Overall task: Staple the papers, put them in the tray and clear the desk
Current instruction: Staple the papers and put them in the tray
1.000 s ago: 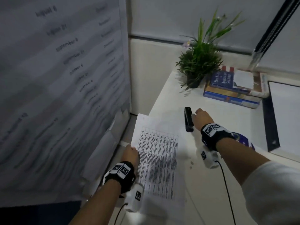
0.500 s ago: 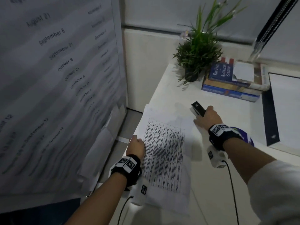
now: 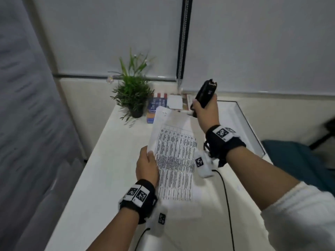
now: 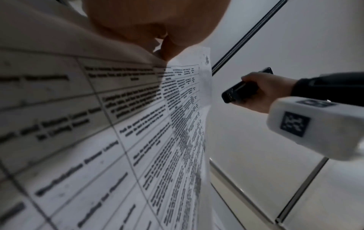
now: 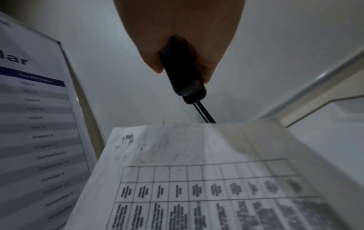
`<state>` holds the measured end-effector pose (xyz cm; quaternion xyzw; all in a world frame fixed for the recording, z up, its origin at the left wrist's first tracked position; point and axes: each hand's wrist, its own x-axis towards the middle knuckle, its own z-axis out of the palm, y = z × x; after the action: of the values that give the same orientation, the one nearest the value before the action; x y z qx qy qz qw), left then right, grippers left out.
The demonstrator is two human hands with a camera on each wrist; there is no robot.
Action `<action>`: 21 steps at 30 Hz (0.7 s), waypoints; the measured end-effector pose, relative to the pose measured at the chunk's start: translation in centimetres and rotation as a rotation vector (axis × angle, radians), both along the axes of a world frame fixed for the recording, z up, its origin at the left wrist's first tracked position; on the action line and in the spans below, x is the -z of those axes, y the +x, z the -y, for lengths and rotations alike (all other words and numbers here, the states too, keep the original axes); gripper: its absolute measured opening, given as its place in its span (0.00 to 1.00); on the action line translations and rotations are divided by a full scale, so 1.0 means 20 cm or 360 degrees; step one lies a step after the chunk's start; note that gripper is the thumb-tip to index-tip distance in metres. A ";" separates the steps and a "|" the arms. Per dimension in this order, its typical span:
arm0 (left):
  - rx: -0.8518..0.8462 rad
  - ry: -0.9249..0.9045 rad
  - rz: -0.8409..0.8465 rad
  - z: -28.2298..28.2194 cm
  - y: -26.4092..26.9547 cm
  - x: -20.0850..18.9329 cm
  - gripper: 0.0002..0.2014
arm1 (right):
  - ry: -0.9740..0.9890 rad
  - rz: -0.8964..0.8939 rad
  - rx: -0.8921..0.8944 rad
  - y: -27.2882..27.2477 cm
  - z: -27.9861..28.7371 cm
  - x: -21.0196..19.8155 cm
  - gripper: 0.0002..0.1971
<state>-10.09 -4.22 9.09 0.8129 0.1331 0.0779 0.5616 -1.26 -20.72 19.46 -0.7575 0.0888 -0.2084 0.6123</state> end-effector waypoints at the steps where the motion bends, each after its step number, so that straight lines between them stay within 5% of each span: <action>1: 0.0007 -0.0033 0.0013 0.07 -0.02 -0.02 0.14 | 0.0008 0.0032 -0.0011 -0.01 0.03 -0.04 0.23; 9: 0.0013 -0.0150 -0.0007 0.45 -0.10 -0.08 0.13 | -0.0113 -0.0084 -0.0179 0.05 0.05 -0.06 0.21; 21: 0.0081 -0.0105 -0.0083 0.51 -0.11 0.00 0.10 | -0.0402 -0.0312 -0.0203 0.15 0.05 0.06 0.20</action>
<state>-12.23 -14.50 9.02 0.7989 0.1295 0.0380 0.5862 1.78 -21.82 18.19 -0.8492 0.0729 -0.1038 0.5126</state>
